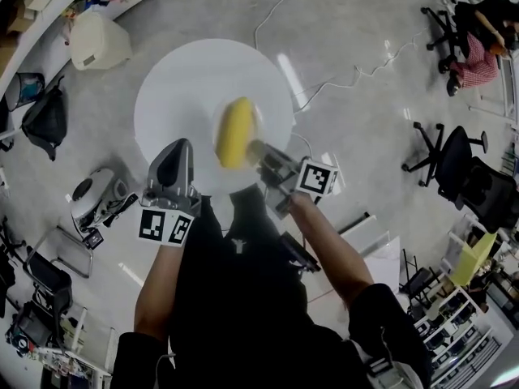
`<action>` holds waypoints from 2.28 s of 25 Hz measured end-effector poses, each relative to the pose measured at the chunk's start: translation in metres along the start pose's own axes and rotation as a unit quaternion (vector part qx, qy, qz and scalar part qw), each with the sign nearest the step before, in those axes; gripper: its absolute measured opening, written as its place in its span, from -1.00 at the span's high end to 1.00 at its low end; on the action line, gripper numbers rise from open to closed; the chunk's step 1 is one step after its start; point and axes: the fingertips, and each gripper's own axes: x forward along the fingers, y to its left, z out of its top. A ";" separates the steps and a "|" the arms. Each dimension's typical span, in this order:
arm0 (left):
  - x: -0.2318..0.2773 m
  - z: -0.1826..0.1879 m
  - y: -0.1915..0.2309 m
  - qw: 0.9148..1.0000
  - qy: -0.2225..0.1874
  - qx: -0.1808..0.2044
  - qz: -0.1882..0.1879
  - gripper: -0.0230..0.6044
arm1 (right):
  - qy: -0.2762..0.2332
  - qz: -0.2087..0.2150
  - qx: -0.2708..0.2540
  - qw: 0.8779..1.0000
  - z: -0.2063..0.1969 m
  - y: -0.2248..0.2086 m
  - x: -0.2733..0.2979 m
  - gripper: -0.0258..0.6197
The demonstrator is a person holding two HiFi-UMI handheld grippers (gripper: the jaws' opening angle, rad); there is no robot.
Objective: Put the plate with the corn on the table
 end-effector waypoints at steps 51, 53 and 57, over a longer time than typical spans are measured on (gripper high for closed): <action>0.031 -0.079 0.024 0.999 0.020 -0.048 0.015 0.91 | 0.043 -0.110 -0.031 0.993 -0.002 -0.143 0.051 0.83; 0.032 -0.079 0.024 0.999 0.021 -0.048 0.014 0.91 | 0.044 -0.121 -0.038 0.991 0.000 -0.144 0.051 0.84; 0.033 -0.080 0.025 0.999 0.022 -0.048 0.012 0.91 | 0.044 -0.138 -0.050 0.988 0.001 -0.146 0.051 0.83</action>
